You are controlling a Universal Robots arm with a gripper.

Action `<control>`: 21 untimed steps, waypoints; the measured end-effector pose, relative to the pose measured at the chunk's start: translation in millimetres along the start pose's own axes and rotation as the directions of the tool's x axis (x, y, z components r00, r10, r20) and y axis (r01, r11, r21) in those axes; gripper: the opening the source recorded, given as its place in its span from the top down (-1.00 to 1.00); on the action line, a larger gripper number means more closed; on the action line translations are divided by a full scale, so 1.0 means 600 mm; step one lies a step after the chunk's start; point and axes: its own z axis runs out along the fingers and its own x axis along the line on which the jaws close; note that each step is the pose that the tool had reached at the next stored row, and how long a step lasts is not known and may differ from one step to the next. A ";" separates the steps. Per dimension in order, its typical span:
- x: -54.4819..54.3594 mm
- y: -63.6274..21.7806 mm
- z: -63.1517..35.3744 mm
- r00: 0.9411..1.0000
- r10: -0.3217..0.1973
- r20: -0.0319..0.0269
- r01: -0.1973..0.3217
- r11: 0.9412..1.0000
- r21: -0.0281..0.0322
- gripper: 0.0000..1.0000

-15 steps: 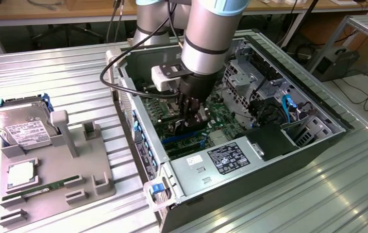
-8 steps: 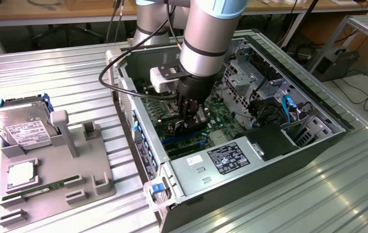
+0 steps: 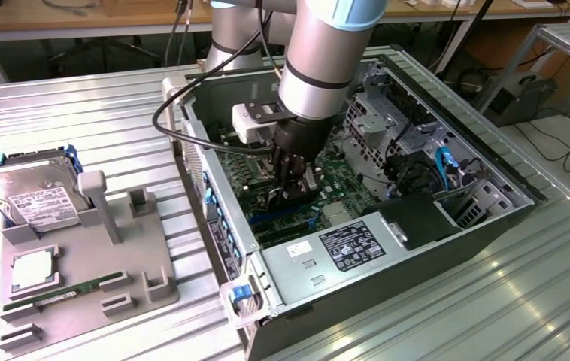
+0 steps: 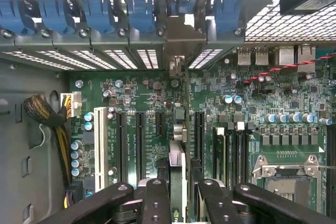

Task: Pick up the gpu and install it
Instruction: 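Insert the gpu into the slot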

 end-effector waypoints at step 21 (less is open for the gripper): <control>0.000 -0.001 0.007 1.000 0.000 0.004 0.000 1.000 0.000 0.33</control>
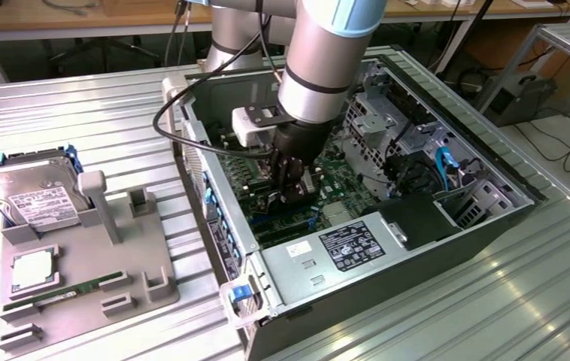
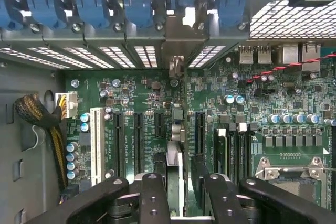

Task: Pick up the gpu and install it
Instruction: 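Insert the gpu into the slot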

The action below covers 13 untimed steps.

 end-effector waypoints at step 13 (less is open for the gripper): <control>-0.017 0.014 -0.040 1.000 0.000 -0.013 0.000 1.000 0.021 0.79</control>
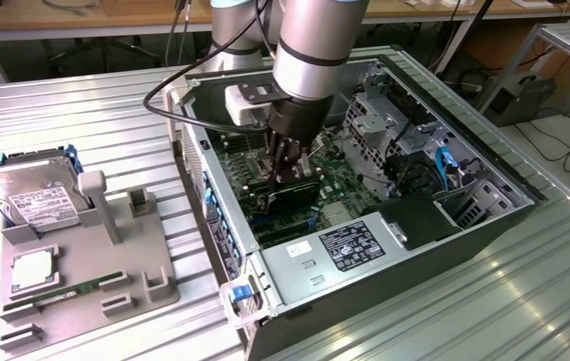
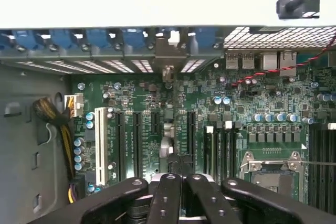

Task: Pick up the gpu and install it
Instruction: 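Insert the gpu into the slot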

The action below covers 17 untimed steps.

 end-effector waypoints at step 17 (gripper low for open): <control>-0.003 0.003 0.002 1.000 0.001 -0.016 -0.001 1.000 0.006 0.79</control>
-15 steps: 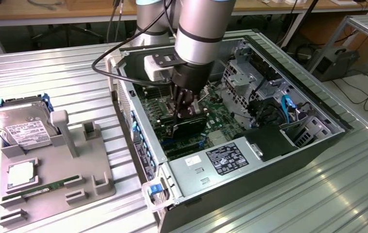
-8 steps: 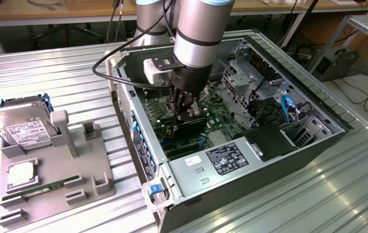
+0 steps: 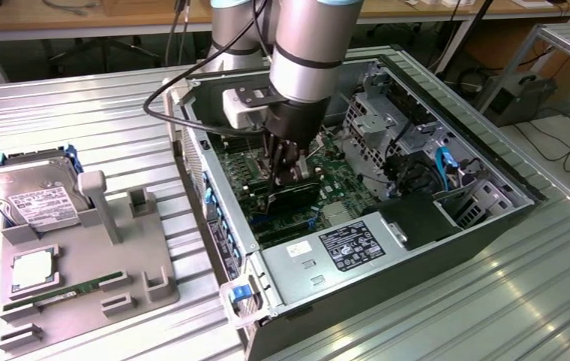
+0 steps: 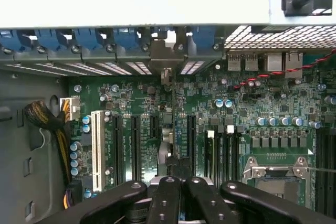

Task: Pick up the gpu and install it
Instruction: 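Insert the gpu into the slot, then press down on the gpu until it lock into place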

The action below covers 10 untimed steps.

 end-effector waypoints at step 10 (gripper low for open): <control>0.001 0.001 -0.031 1.000 0.000 -0.001 0.000 1.000 -0.001 0.79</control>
